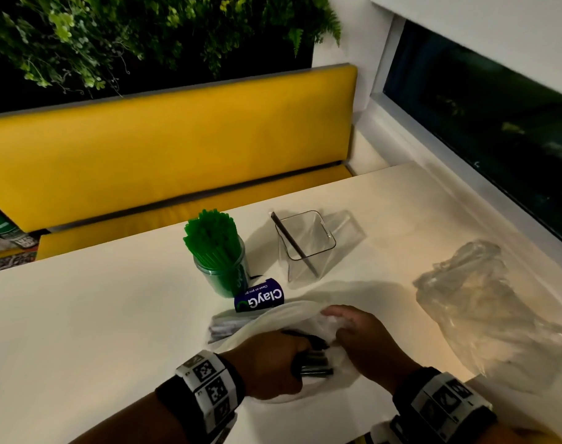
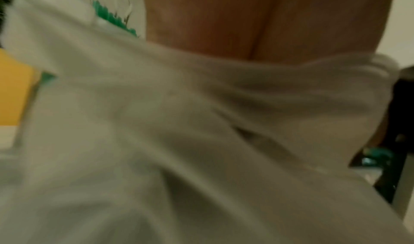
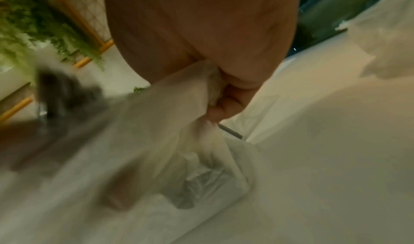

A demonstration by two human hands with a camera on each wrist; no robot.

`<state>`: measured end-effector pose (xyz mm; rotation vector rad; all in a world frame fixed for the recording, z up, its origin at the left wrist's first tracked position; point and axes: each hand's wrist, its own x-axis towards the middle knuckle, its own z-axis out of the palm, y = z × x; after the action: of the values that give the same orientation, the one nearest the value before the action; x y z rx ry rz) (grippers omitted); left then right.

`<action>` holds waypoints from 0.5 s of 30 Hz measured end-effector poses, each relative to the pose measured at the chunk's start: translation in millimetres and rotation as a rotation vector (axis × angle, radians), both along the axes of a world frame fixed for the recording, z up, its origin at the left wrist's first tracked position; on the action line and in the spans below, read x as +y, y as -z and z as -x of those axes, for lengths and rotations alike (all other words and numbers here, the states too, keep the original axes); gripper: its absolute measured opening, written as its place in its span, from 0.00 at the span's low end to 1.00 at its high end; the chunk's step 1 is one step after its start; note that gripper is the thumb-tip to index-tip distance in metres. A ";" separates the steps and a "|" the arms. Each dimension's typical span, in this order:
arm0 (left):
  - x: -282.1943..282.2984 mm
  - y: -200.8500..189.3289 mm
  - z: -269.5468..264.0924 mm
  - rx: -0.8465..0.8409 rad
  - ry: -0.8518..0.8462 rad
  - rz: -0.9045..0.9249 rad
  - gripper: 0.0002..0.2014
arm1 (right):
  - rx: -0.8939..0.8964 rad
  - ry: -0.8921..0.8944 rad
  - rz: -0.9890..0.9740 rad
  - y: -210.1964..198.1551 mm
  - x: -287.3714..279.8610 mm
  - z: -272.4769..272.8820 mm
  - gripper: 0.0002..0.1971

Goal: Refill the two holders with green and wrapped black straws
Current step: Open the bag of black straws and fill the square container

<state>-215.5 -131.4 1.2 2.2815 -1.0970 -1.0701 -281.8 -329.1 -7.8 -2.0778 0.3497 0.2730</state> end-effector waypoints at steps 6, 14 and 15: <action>-12.5 -126.5 -24.8 0.161 -0.440 0.721 0.05 | 0.077 -0.032 0.158 3.0 -12.7 4.3 0.24; -68.0 -143.1 -123.3 0.057 -1.094 1.318 0.06 | 0.147 -0.079 0.112 0.6 -14.1 8.0 0.24; -76.6 -119.6 -129.2 0.064 -1.163 1.208 0.06 | 0.147 -0.084 0.113 0.8 -14.9 7.8 0.23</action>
<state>-86.4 -208.0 120.8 1.3651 -0.0879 0.0692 -289.7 -344.0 -8.6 -2.1927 0.3743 0.4681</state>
